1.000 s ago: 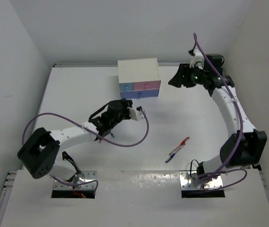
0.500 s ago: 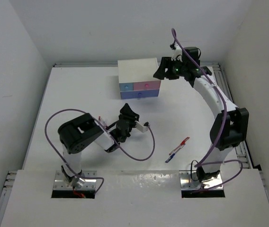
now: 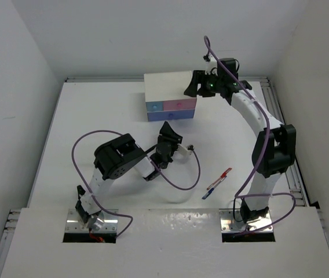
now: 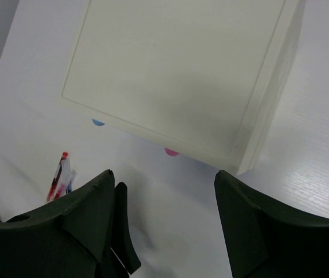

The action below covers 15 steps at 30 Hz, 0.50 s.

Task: Sort the stationery into containers
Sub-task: Open the drawer

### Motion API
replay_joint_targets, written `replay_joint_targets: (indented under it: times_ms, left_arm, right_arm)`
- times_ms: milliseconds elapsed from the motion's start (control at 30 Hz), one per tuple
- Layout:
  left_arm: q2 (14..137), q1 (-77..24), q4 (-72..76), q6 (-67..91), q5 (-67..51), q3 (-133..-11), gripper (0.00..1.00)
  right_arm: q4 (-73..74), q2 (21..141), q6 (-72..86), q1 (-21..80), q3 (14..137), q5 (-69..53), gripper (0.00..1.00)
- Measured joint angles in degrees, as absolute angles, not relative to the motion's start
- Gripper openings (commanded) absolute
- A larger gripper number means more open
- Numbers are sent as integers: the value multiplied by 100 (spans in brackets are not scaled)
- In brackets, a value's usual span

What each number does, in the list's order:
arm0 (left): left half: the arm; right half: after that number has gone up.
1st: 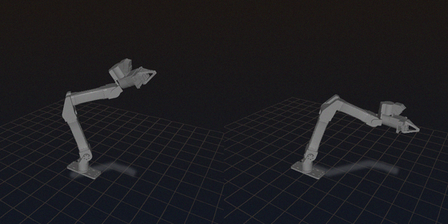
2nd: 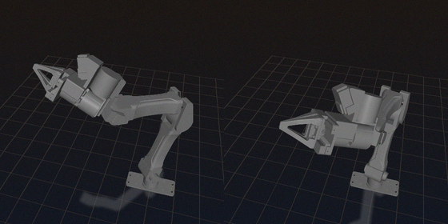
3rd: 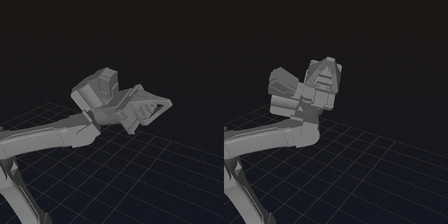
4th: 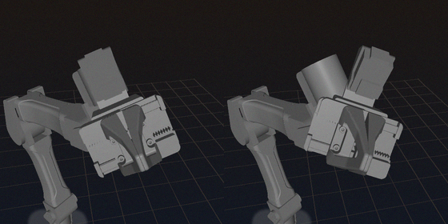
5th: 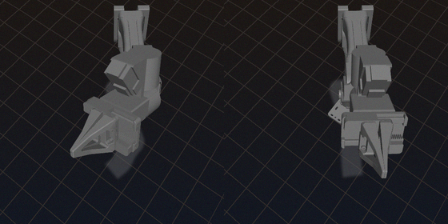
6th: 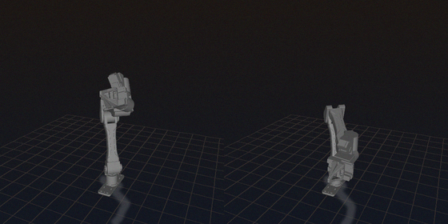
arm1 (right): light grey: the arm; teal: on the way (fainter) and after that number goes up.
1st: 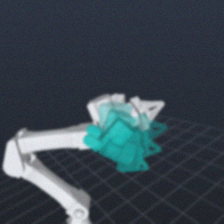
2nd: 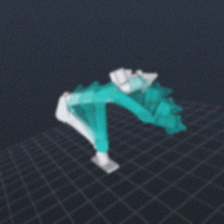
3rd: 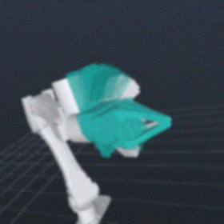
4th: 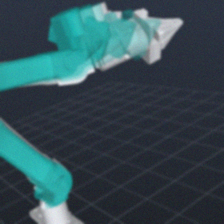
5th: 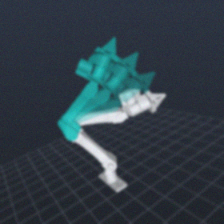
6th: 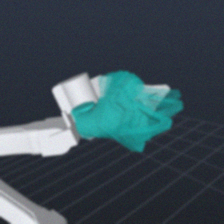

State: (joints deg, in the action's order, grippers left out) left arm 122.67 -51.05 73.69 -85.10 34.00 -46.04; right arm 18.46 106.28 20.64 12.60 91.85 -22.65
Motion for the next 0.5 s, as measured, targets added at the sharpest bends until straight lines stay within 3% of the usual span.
replay_joint_targets:
  times_ms: [200, 500]
  left_arm:
    - [12516, -5103, 7446, -8464, 3402, -5070, 41]
    - [12962, -5103, 7454, -8447, 3450, -5557, 58]
  right_arm:
    - [1839, 10748, 2062, 1328, 9203, -2268, 70]
    - [1848, 10971, 2051, 1382, 9461, -2279, 71]
